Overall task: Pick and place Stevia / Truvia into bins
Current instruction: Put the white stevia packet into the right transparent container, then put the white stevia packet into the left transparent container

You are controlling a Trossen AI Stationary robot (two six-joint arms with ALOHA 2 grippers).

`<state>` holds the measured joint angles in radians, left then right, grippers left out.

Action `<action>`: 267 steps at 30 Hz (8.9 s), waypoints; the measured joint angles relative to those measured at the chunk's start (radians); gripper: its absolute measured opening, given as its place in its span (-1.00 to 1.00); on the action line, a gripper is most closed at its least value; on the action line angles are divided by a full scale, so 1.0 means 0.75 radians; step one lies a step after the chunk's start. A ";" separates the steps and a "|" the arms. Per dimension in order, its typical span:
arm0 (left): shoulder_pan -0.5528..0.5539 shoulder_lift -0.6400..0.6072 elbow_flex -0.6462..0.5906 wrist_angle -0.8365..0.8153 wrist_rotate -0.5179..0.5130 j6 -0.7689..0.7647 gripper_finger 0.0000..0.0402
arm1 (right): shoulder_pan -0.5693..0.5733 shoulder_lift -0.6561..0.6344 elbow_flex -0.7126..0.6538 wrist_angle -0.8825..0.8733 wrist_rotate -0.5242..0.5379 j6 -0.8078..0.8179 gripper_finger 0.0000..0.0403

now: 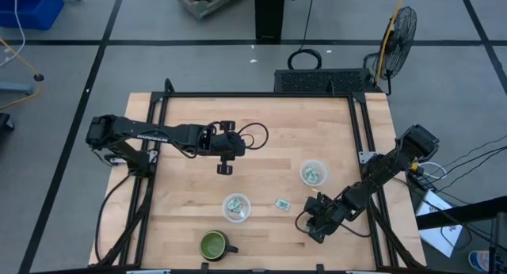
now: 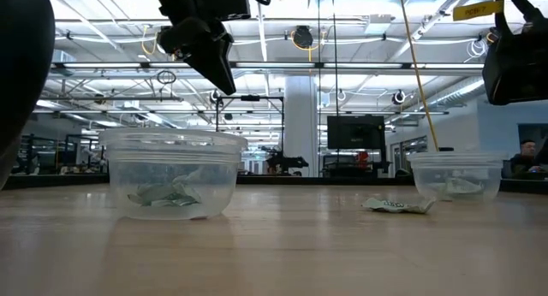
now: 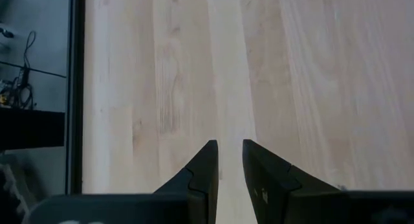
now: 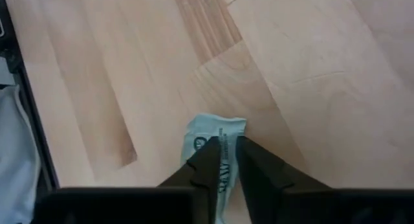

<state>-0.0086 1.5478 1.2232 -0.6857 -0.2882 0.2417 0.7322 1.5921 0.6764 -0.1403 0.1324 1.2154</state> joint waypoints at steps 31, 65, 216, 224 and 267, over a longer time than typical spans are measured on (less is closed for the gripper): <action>0.000 0.001 0.000 -0.001 0.003 -0.005 -0.62 | 0.000 0.000 -0.003 0.216 -0.010 -0.033 -0.53; 0.000 0.001 0.000 0.001 0.002 -0.020 -0.62 | 0.000 0.015 -0.016 0.224 0.010 -0.046 -0.57; 0.001 0.001 0.000 0.168 0.174 -0.081 -0.62 | -0.357 -0.515 -0.084 -0.534 0.589 -0.868 -0.51; -0.024 0.012 -0.051 0.476 0.545 -0.117 -0.62 | -0.359 -0.591 -0.084 -0.428 0.595 -0.985 -0.47; -0.189 0.913 0.217 1.084 0.636 -0.108 0.02 | -0.409 -0.915 -0.083 0.313 0.805 -1.952 -0.63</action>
<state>-0.1502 2.2326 1.3861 0.1270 0.1884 0.1604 0.4258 0.9058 0.6140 0.0948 0.7361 -0.2482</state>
